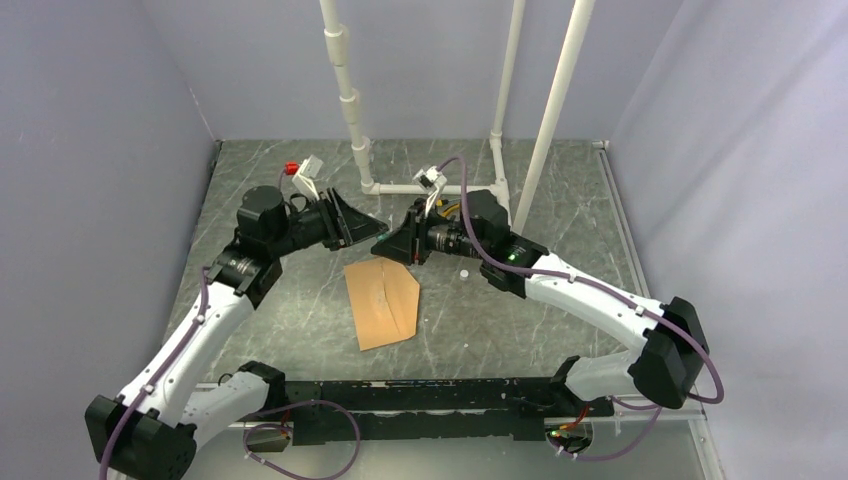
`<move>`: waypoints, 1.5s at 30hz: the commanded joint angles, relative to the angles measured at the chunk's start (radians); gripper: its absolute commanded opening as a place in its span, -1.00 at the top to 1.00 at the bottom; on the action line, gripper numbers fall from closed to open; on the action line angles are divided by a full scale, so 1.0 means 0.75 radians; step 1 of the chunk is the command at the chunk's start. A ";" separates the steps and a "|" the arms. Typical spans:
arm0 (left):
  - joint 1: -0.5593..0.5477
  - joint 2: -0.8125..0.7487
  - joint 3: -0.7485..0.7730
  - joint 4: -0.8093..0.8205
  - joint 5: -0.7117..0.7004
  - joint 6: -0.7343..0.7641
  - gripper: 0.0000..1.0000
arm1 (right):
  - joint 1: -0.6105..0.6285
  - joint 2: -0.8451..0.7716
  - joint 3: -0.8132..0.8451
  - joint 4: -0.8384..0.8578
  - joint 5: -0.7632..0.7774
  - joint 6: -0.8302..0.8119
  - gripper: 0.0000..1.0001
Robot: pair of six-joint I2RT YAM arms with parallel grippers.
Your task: Place the letter into the envelope and seal it
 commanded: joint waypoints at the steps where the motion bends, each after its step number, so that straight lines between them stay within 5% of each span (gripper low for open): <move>1: -0.001 -0.093 -0.103 0.292 -0.170 -0.072 -0.10 | -0.004 -0.022 -0.016 0.270 0.194 0.334 1.00; 8: -0.003 -0.119 -0.192 0.422 -0.127 -0.117 0.27 | -0.004 0.015 -0.031 0.434 0.142 0.489 1.00; 17: -0.003 -0.051 -0.189 0.494 0.003 -0.167 0.28 | -0.003 0.038 -0.038 0.523 0.049 0.511 1.00; 22: -0.003 -0.049 -0.202 0.530 0.005 -0.152 0.94 | -0.002 0.022 -0.044 0.460 0.025 0.467 1.00; 23: -0.003 -0.054 -0.197 0.512 0.001 -0.129 0.95 | -0.003 0.006 -0.046 0.411 0.036 0.437 0.92; 28: -0.003 -0.097 -0.128 0.302 -0.020 0.148 0.95 | -0.023 -0.152 -0.067 0.091 0.093 0.236 -0.26; 32: -0.003 -0.068 -0.017 0.076 0.142 0.412 0.95 | -0.034 -0.255 -0.006 -0.146 0.070 0.063 -0.56; 40: -0.003 -0.025 0.064 -0.043 0.419 0.597 0.95 | -0.036 -0.195 0.209 -0.354 0.170 0.048 -0.43; 45: -0.003 -0.052 0.054 -0.003 0.555 0.605 0.95 | -0.034 -0.124 0.247 -0.226 0.013 0.030 -0.23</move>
